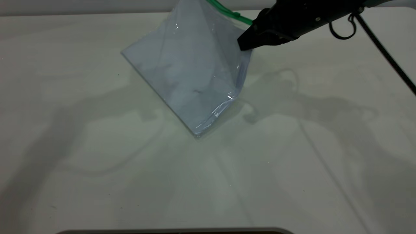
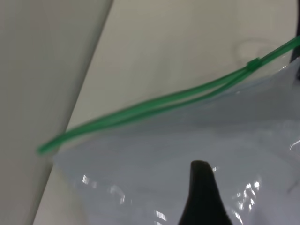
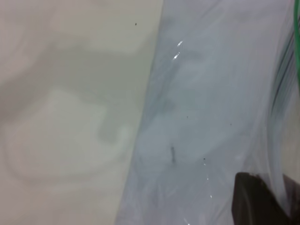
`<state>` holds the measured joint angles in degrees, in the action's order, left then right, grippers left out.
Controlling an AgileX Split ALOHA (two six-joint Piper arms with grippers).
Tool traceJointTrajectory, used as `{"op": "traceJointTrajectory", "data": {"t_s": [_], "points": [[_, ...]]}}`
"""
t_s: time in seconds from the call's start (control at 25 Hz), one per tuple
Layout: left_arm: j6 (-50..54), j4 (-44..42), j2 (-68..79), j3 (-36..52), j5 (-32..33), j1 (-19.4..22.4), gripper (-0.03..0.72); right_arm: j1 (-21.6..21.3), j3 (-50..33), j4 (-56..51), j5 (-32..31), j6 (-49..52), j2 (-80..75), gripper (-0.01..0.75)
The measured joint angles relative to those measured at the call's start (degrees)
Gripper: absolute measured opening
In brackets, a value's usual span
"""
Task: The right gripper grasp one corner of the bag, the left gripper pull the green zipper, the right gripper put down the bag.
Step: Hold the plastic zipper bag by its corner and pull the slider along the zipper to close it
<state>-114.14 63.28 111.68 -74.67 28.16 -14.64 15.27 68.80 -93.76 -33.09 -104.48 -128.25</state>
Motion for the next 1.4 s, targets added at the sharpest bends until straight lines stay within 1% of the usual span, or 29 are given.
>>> {"op": "traceJointTrajectory", "data": {"t_s": [0.08, 0.16, 0.32, 0.48, 0.76, 0.92, 1.16, 1.4], "points": [[-4.2, 1.5, 2.0, 0.0, 0.4, -0.6, 0.588, 0.3, 0.0, 0.1, 0.2, -0.3, 0.0, 0.034], [-6.1, 2.1, 3.9, 0.0, 1.7, -1.0, 0.588, 0.3, 0.0, 0.1, 0.5, -0.4, 0.0, 0.034], [-6.8, 2.2, 6.2, 0.0, 5.7, -1.9, 0.588, 0.3, 0.0, 0.5, 1.8, -1.7, 0.0, 0.034], [-6.9, 1.0, 7.8, -0.9, 6.9, -2.3, 0.588, 0.4, 0.0, 0.5, 3.4, -2.6, 0.0, 0.034], [-6.9, -1.3, 11.3, -6.7, 7.4, -2.6, 0.588, 1.8, 0.0, 0.6, 5.6, -4.8, 0.0, 0.034], [-6.9, -4.3, 13.6, -10.2, 7.4, -3.9, 0.588, 2.3, 0.0, 0.6, 6.7, -5.6, 0.0, 0.034], [-7.0, -7.3, 16.9, -14.1, 7.4, -6.6, 0.588, 2.4, 0.0, 0.5, 7.3, -9.6, 0.0, 0.034], [-7.0, -9.4, 19.7, -17.3, 7.4, -7.6, 0.588, 2.4, 0.0, 0.4, 8.8, -12.6, 0.0, 0.034]]}}
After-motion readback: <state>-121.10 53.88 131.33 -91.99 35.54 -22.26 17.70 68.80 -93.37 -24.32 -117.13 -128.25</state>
